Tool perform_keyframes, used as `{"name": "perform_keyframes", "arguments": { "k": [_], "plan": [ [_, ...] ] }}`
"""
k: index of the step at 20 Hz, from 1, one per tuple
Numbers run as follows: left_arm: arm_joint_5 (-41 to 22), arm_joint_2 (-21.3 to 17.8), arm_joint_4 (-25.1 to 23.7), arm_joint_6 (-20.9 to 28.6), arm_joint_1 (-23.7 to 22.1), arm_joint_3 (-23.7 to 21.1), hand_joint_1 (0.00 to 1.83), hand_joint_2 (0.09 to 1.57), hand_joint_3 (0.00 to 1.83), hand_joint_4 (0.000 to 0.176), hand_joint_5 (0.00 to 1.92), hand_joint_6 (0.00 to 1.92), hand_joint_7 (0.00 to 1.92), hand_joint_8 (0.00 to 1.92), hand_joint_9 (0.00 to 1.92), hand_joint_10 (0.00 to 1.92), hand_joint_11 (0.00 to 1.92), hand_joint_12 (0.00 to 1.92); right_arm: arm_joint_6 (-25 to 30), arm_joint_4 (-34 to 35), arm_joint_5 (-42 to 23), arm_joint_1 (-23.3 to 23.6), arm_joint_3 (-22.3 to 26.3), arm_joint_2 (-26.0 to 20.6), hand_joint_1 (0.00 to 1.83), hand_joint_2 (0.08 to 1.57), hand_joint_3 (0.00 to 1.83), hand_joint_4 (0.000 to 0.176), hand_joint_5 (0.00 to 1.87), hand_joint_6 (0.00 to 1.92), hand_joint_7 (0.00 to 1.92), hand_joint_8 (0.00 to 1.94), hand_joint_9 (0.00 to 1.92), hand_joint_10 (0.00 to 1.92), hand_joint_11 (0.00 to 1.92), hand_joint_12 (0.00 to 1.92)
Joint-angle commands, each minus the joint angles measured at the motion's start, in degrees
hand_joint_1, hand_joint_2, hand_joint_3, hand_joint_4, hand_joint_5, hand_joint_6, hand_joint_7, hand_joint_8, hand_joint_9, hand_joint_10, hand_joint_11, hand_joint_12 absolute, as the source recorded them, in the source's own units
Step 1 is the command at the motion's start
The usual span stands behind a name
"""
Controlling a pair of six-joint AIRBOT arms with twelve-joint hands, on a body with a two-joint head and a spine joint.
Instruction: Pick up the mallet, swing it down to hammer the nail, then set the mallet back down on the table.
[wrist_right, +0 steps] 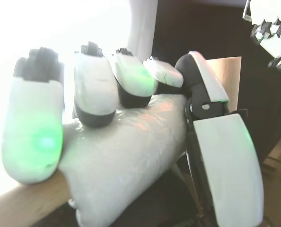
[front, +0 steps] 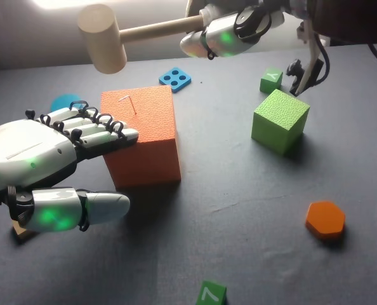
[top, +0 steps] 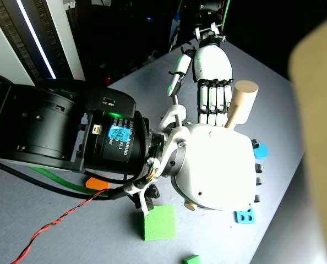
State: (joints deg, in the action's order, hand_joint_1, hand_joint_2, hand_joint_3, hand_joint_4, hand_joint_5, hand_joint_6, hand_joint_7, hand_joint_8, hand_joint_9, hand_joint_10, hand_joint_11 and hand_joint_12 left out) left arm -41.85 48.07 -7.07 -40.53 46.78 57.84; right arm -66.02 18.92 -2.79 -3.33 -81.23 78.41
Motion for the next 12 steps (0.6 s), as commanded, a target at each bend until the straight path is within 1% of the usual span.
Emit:
{"name": "perform_keyframes", "arguments": {
  "k": [1,2,3,7,12],
  "plan": [
    [-1.8,0.7,-1.1,0.4,0.0,-0.1,0.00,1.23,0.00,0.000,0.21,0.00,0.22,0.00,0.19,0.00,0.00,0.44,0.6,1.5,-5.1,1.1,-0.1,-0.6,0.80,1.53,0.00,0.176,1.27,1.92,1.60,1.94,1.74,1.92,1.90,1.92],
    [-1.8,0.8,-1.1,0.4,0.0,-0.1,0.00,1.23,0.00,0.000,0.21,0.00,0.22,0.00,0.19,0.00,0.00,0.45,0.6,1.9,-4.9,1.2,-0.1,-0.7,0.80,1.53,0.00,0.176,1.28,1.92,1.60,1.94,1.74,1.92,1.90,1.92],
    [-1.8,0.8,-1.1,0.4,0.0,0.0,0.00,1.23,0.00,0.000,0.19,0.00,0.19,0.00,0.16,0.00,0.00,0.40,0.6,2.0,-4.7,1.3,-0.1,-0.7,0.79,1.53,0.00,0.176,1.25,1.92,1.60,1.94,1.74,1.92,1.90,1.92],
    [-1.8,0.8,-1.1,0.4,0.0,0.0,0.00,1.22,0.00,0.000,0.16,0.00,0.16,0.00,0.13,0.00,0.00,0.34,0.6,2.1,-4.6,2.0,-0.1,-1.0,0.80,1.53,0.00,0.176,1.25,1.92,1.60,1.94,1.75,1.92,1.91,1.92],
    [-1.8,0.8,-1.2,0.4,-0.1,0.0,0.00,1.22,0.00,0.000,0.14,0.00,0.15,0.00,0.12,0.00,0.00,0.30,-0.4,2.1,-4.8,1.7,-0.1,-0.9,0.75,1.53,0.00,0.176,1.24,1.92,1.58,1.94,1.73,1.92,1.90,1.92]
  ]
}}
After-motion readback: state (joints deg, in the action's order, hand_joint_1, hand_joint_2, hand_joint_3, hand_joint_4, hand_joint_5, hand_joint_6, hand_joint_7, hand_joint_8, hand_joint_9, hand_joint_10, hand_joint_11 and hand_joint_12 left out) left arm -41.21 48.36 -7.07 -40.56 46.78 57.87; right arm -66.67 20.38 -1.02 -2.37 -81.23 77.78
